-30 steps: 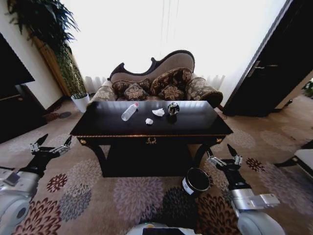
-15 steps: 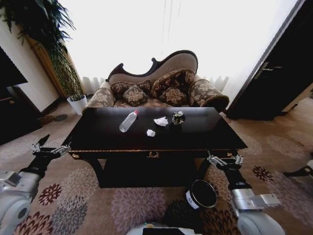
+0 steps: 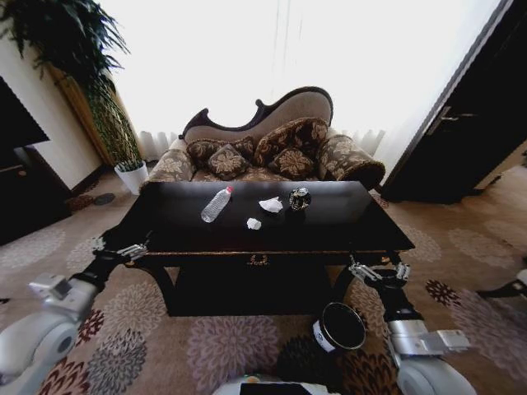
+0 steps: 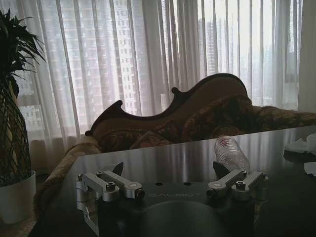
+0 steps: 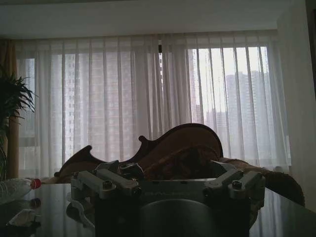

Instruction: Move to the front of the table and place the trash on the table into the trash bin.

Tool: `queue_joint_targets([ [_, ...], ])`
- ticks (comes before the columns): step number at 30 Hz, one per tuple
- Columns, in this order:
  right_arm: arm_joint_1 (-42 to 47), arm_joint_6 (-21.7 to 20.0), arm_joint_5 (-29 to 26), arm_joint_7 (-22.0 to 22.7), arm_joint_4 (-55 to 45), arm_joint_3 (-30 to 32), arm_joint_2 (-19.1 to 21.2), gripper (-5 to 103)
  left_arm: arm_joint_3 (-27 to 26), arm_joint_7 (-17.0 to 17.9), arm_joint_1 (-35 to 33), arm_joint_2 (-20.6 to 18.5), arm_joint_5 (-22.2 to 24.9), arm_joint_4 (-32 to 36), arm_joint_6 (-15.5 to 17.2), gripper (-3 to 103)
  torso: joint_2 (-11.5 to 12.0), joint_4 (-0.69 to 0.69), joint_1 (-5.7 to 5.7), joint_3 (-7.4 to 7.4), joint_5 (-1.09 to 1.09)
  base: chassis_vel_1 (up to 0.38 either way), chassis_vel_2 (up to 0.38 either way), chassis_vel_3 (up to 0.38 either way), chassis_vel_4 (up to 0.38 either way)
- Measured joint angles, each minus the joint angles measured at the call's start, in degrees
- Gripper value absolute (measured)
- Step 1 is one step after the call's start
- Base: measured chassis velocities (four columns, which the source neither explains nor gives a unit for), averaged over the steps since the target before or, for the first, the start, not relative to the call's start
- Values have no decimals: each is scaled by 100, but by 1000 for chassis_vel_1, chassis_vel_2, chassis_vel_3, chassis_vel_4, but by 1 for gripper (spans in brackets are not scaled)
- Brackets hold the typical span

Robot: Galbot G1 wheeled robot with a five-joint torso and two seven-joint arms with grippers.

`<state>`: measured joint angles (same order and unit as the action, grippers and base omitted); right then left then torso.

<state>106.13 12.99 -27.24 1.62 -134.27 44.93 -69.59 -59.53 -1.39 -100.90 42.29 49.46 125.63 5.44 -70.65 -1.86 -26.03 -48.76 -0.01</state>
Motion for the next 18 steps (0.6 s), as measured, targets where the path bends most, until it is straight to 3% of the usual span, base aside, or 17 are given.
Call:
queue_joint_targets([
  [7, -48, 0, 2, -7, 60, -65, 35, 100, 364, 7, 573, -374, 342, -263, 228, 100, -1, -3, 3, 1, -1, 0, 0, 0, 0],
  [9, -165, -20, 8, -8, 142, -252, 190, 100, 519, 3, 730, -547, 392, -239, 354, 100, 0, 2, 2, 0, -1, 0, 0, 0, 0],
  [18, -162, -11, -25, -26, 216, -168, 185, 100, 717, -225, 755, -1435, 167, -1015, 24, 100, 0, 1, 3, 1, -2, 0, 0, 0, 0],
])
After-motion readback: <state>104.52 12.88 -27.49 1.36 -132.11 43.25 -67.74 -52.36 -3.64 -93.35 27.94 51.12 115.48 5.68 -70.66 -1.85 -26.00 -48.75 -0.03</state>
